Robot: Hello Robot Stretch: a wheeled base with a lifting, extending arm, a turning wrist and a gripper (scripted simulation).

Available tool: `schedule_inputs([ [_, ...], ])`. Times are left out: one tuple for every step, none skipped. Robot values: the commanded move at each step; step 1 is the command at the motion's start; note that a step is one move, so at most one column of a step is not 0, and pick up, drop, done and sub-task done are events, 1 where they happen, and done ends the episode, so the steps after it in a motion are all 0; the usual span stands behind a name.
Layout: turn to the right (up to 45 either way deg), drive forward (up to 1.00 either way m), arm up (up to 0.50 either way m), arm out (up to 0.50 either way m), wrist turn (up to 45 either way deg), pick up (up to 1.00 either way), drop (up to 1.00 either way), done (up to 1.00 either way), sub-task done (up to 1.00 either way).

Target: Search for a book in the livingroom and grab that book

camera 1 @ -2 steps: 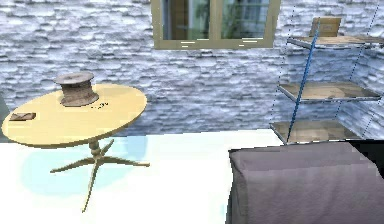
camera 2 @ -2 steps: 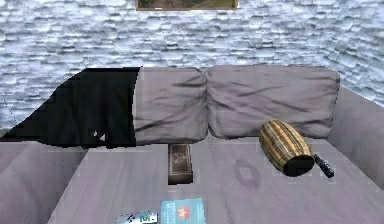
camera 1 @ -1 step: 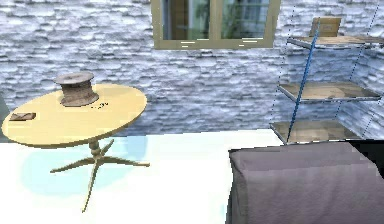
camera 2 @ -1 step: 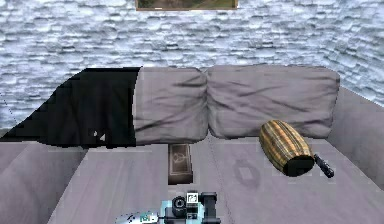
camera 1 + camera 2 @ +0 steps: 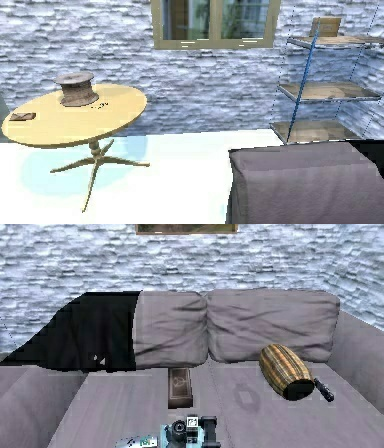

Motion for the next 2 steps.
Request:
schedule_inputs([
  [0.0, 0.00, 0.00, 0.00, 45.0, 0.00, 0.00, 0.00, 0.00],
  [0.0, 0.00, 0.00, 0.00, 45.0, 0.00, 0.00, 0.00, 0.00],
])
